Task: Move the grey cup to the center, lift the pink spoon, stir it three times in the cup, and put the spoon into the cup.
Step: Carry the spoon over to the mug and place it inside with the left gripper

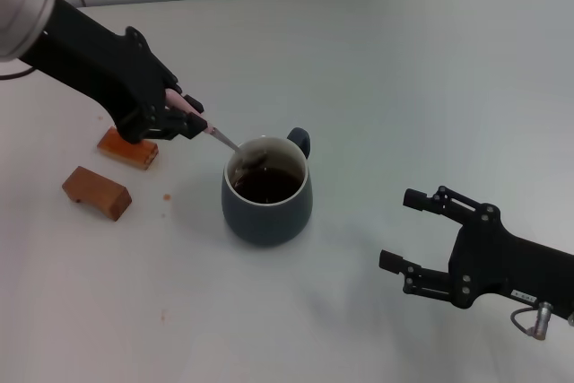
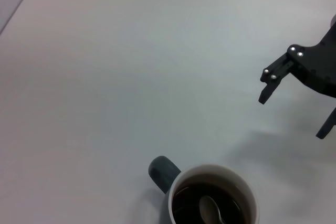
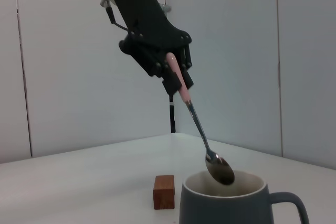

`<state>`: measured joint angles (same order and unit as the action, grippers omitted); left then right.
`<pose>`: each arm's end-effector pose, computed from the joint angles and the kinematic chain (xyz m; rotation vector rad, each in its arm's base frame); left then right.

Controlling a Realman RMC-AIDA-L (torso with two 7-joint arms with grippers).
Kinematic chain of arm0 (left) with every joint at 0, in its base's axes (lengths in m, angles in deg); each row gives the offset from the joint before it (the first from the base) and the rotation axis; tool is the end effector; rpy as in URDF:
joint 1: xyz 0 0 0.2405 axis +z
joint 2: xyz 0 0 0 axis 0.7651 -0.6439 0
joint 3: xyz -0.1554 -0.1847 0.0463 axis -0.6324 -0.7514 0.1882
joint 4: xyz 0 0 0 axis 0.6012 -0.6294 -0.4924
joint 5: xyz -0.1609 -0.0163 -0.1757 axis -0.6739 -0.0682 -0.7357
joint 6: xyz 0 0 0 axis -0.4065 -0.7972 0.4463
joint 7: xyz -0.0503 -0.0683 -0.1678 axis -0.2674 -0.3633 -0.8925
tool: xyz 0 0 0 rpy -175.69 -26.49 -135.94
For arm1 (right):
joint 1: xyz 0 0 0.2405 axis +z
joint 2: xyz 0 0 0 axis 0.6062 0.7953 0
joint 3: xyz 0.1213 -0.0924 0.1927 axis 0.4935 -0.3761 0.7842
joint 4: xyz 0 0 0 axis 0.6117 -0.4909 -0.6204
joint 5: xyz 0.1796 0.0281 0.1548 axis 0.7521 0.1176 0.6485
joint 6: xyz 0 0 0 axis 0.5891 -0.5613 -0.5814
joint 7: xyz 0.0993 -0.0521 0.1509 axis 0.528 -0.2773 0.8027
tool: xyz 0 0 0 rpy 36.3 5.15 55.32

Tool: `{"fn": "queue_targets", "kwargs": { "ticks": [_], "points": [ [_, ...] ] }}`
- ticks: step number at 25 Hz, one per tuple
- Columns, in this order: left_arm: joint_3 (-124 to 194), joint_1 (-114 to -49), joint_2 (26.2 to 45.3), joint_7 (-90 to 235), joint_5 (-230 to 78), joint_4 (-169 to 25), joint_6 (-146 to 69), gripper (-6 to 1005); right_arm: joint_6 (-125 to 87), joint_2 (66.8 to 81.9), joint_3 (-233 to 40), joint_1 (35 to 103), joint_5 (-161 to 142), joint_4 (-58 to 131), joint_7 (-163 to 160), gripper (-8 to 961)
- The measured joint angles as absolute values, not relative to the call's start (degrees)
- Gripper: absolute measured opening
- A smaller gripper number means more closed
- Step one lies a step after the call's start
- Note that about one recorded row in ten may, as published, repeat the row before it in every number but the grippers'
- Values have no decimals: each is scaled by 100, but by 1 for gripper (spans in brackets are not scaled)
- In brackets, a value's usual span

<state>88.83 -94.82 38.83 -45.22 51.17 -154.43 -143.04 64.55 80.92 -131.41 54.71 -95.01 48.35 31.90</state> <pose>-0.1059 0.3733 0.0402 -2.9848 -0.2756 0.3031 0.3023 0.2582 -0.0834 -2.5351 0.3144 0.9053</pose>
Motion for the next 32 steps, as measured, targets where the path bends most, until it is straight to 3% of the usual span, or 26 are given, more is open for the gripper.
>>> {"fn": "queue_targets", "kwargs": {
  "ticks": [18,32],
  "points": [
    [9456,-9914,3941,-4316,5898,-14197,-13345,175,6532,8085,-13141,5454,-9523,4863,3190,840],
    [10165,-9852,3964,-4421,5329,-14331,-13594,189,6521,8075,-13141,5458,-9523,4872,3190,839]
  ]
}}
